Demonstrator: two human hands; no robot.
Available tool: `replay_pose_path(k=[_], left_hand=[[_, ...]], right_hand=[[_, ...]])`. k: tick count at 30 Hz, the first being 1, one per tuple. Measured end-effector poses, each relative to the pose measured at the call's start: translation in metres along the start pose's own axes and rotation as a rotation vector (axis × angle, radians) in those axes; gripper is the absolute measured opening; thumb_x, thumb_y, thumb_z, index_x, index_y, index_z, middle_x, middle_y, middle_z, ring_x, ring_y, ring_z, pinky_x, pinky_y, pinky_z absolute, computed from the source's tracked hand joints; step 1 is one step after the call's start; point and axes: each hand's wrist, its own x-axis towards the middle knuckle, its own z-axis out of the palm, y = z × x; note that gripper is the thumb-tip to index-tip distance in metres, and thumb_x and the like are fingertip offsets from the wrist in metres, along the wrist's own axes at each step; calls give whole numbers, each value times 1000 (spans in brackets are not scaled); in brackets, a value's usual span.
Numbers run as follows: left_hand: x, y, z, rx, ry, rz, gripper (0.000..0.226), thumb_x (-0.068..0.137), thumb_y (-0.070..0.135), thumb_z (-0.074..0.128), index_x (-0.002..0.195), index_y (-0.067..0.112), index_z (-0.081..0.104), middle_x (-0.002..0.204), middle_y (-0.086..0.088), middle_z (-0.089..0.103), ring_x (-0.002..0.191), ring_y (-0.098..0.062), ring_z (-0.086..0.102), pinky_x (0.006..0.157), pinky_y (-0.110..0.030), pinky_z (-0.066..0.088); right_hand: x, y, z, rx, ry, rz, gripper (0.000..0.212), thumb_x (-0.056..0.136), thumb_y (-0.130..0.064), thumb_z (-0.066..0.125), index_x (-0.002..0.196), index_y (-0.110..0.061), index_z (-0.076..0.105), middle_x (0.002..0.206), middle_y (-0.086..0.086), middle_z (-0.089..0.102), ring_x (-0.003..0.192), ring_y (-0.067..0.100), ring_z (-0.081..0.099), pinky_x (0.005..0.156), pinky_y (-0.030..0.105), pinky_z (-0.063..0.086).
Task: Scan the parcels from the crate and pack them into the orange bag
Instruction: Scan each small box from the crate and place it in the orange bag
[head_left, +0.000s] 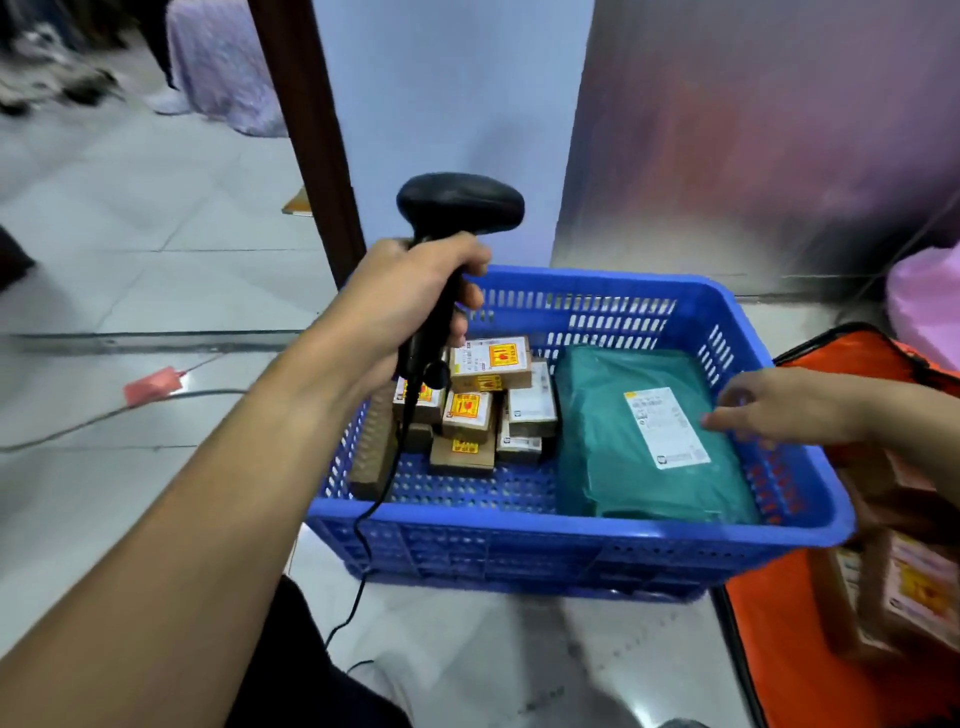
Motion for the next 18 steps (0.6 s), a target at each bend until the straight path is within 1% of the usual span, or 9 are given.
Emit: replay_pose_path(k=[3,5,7,8,10,12,14,16,18], left_hand=[[14,-6,-19,-22,14,-31,14,95,22,66,89,10,67,63,-3,61,48,-15,50,53,-30,48],[25,-11,-25,-23,31,-54,13,95,22,66,91,9,67,65,-3,62,49,-15,51,52,-29,48],[32,-19,-28,-16,79,-62,13,94,22,67,91,9,68,65,-4,62,49,-15,51,50,-28,49],[34,-22,-27,-16,99,-63,13,94,21,67,90,9,68,64,-4,63,48,-15,51,50,-28,49],[39,-28,-28,-4,124,-73,13,93,21,68,90,9,69,64,-4,63,48,-16,50,48,-27,48],[42,-33,-31,3,132,-90,13,94,21,68,89,9,68,63,-5,62,46,-16,49,47,-26,47],[46,-36,-35,10,134,-104,14,94,23,67,88,10,68,63,-4,62,45,-15,49,48,-26,48],[51,-39,-38,17,153,-119,14,94,24,67,88,12,67,63,-3,62,45,-14,49,47,-26,48],[53,-40,-40,22,171,-139,13,93,24,67,89,12,67,65,-4,62,46,-14,49,45,-24,46]], right_hand=[[43,-54,-2,-76,-31,-99,40,101,-49,57,104,-12,71,91,1,77,84,21,74,72,27,52],[74,-85,6,-170,10,-149,40,102,-46,55,109,-11,71,97,4,76,92,25,71,78,31,51],[113,-109,15,-228,68,-192,40,102,-47,55,112,-12,71,108,10,73,102,29,67,85,33,52],[128,-119,18,-248,83,-193,39,101,-47,54,111,-13,71,112,12,73,103,30,66,86,33,52],[159,-137,26,-233,104,-194,39,100,-47,54,104,-13,71,112,13,73,98,30,66,86,35,54],[181,-150,32,-216,112,-192,43,100,-51,52,105,-13,70,114,14,71,98,31,65,88,36,54],[198,-159,42,-192,92,-200,46,102,-52,49,120,-13,66,127,15,67,110,32,63,92,36,50],[210,-163,53,-194,56,-196,49,104,-44,49,141,-13,54,142,14,60,127,32,58,101,36,46],[228,-160,64,-150,20,-173,51,104,-40,50,148,-15,49,148,13,56,132,31,55,107,36,46]])
